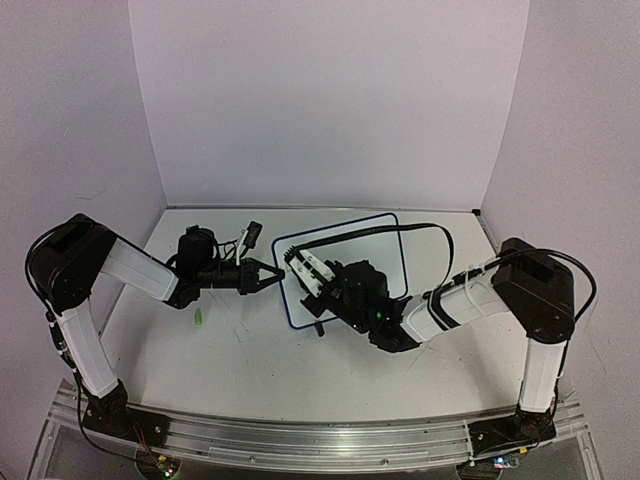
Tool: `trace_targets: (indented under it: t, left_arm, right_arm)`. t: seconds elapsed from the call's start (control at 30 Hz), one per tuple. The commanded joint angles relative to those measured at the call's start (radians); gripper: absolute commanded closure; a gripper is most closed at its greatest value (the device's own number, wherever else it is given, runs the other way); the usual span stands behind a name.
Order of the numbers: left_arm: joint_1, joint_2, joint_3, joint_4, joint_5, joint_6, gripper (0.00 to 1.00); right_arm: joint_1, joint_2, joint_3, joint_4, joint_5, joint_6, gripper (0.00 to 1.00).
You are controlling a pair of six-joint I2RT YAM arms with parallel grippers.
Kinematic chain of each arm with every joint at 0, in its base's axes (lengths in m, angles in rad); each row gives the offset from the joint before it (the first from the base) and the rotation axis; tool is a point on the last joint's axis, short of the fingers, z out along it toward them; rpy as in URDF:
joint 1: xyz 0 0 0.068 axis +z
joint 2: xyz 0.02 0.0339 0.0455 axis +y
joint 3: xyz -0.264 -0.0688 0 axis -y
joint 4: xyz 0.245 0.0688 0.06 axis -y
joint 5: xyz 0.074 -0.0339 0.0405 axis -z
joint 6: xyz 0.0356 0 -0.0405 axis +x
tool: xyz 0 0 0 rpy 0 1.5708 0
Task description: Write a sentence on the whiteboard
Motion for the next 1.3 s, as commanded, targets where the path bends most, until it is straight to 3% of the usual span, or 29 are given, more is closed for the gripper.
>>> trace_targets:
  t: [0.0,0.17,0.43,0.7,1.27]
  left_arm:
    - [0.002,-0.029,0.026,-0.02,-0.025,0.062,1.0]
    - [0.001,-0.028,0.027,-0.024,-0.025,0.063,1.0]
    - [0.002,-0.025,0.03,-0.027,-0.024,0.067,1.0]
    - [0.001,-0.027,0.028,-0.031,-0.023,0.068,1.0]
    - [0.001,-0.024,0.033,-0.034,-0.017,0.069,1.0]
  right_arm:
    - [-0.013,-0.032,-0.027,0.032,0.062,0.021,1.0]
    - [-0.014,-0.048,-0.043,0.044,0.068,0.017,1.0]
    - [-0.017,-0.17,-0.124,0.093,-0.043,0.057,1.0]
    - [-0.065,-0.138,-0.051,0.007,-0.119,0.093,1.0]
    - [-0.067,-0.077,-0.002,-0.008,-0.078,0.086,1.0]
